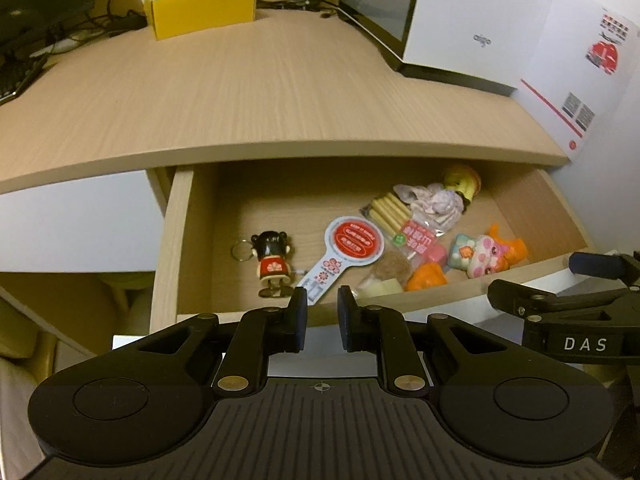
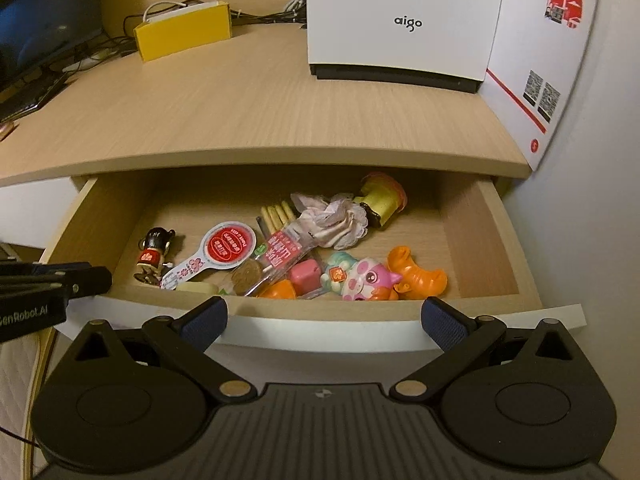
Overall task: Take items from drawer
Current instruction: 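Move both tools over the open drawer toward the toys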
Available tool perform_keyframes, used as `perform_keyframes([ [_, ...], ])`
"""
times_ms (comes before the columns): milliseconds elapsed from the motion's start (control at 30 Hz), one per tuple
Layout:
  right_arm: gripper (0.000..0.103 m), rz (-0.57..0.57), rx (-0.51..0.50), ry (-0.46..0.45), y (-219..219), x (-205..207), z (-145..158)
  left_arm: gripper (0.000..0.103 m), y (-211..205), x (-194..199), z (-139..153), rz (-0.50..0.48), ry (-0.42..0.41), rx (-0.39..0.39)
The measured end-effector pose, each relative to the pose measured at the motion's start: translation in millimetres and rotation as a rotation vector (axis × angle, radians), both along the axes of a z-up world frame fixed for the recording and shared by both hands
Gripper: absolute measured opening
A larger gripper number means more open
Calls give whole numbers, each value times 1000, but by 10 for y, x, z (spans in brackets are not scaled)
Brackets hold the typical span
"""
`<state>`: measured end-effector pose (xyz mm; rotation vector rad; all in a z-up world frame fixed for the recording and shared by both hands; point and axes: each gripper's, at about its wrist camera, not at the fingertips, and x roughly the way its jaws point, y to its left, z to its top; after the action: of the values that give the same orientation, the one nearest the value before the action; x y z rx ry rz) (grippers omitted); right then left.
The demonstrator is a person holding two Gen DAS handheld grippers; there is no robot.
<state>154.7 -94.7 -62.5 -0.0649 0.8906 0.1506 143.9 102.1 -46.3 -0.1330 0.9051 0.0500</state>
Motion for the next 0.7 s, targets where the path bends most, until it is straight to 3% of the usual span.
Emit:
perform_keyframes([
  [133, 103, 65, 10, 41, -56, -15, 37, 19, -27, -55, 7, -12, 3, 10],
  [200, 100, 59, 65, 57, -118, -16, 106, 19, -25, -83, 11, -11, 6, 7],
  [533, 100, -5, 87, -14, -308, 80, 288, 19, -29, -114, 46, 3, 44, 9],
  [700, 100, 9, 97, -38, -270, 183, 295, 18, -2, -14, 90, -37, 113, 4],
])
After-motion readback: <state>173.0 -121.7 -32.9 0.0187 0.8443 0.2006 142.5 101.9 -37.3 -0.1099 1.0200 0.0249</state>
